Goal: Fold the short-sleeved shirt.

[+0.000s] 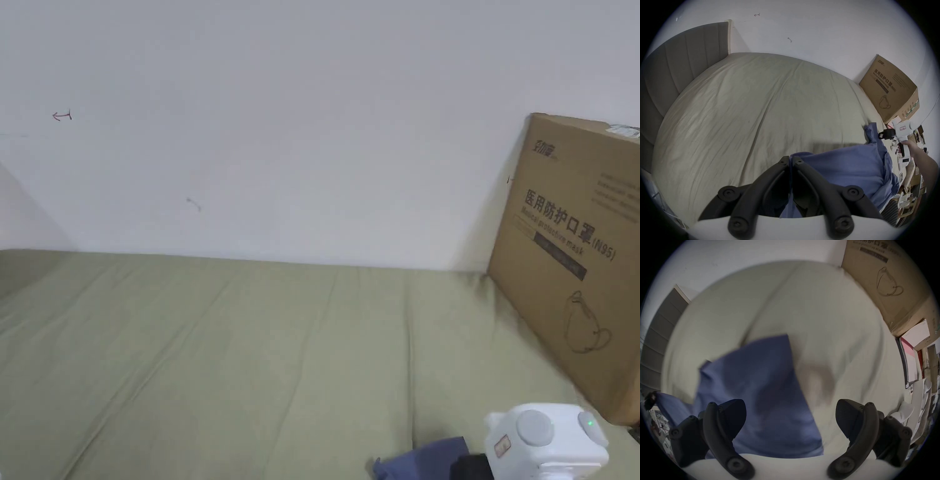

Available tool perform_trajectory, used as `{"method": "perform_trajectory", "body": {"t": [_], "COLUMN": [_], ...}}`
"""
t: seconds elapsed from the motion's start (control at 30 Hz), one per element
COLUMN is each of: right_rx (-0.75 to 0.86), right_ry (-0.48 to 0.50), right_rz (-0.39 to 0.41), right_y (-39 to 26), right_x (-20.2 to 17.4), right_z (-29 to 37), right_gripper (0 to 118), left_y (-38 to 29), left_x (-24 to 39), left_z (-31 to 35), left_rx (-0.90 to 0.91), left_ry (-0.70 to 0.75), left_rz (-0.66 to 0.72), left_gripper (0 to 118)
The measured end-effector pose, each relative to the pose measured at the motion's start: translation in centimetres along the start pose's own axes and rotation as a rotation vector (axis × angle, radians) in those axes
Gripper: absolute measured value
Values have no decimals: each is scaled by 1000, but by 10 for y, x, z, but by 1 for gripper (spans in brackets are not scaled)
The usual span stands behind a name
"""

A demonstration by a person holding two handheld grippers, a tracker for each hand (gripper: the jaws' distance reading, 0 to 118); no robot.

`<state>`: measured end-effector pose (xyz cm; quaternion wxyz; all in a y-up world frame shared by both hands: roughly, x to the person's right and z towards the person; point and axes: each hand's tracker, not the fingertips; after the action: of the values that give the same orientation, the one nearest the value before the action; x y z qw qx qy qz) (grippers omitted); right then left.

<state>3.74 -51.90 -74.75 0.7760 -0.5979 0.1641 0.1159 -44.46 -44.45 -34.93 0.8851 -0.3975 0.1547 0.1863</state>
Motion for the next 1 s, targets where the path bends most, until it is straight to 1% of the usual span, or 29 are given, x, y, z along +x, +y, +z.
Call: {"method": "perform_trajectory", "body": {"t": [0.03,0.07,0.1,0.13,0.17,0.2,0.23,0.33,0.37,0.4,0.43,0.47,0.5,0.53,0.57,0.6,0.63,0.7,0.77,0.83,0.9,0.93,1.0], "right_rx": [-34,-78,-65,21,33,14,14,4,-4,-10,2,46,74,103,124,126,142,227,341,425,473,492,561], "right_ry": [-31,-38,-1,11,39,45,46,45,35,24,16,18,10,14,51,114,106,145,186,188,200,222,222], "right_rz": [2,3,-11,-21,-28,-47,-45,-36,-27,-23,-18,1,21,26,22,16,6,-15,-52,-77,-75,-78,-97], "right_y": [-2,-6,-10,-13,-16,-13,-34,-37,-25,-25,-27,-32,-19,-23,-27,-31,-45,-60,-71,-83,-93,-97,-104], "right_x": [1,2,4,6,8,11,-4,-11,-6,-8,-11,-12,3,5,6,6,0,2,10,17,22,27,34], "right_z": [-12,-23,-29,-26,-24,-30,-5,9,0,4,11,18,2,8,16,22,41,68,100,138,177,197,235], "right_gripper": [111,111,113,114,115,115,115,115,114,111,103,86,65,34,1,1,1,1,1,1,1,1,1], "left_y": [-3,-6,-9,-12,-15,-17,-19,-26,-27,-29,-30,-31,-32,-33,-35,-35,-35,-35,-29,-19,-3,8,28], "left_x": [0,-1,-2,-3,-6,-7,-8,-11,-10,-8,-8,-6,-4,-2,-11,-11,-11,-8,-3,4,11,14,22], "left_z": [0,-1,-3,-5,-8,-11,-14,-23,-25,-26,-26,-25,-22,-20,-22,-20,-17,-6,12,34,57,69,95], "left_rx": [-7,-17,-26,-42,-56,-69,-83,-110,-118,-123,-125,-121,-114,-109,-100,-95,-90,-86,-43,21,68,89,158], "left_ry": [4,9,14,17,22,25,31,38,43,48,50,58,61,59,54,40,12,-5,-30,-45,-52,-90,-141], "left_rz": [-3,-5,-7,-5,-6,-6,-4,1,-4,-9,-17,-26,-30,-30,-23,-11,9,19,14,-19,-23,9,41], "left_gripper": [1,1,1,1,1,1,1,1,1,1,1,1,1,1,1,1,1,1,1,1,1,1,1]}}
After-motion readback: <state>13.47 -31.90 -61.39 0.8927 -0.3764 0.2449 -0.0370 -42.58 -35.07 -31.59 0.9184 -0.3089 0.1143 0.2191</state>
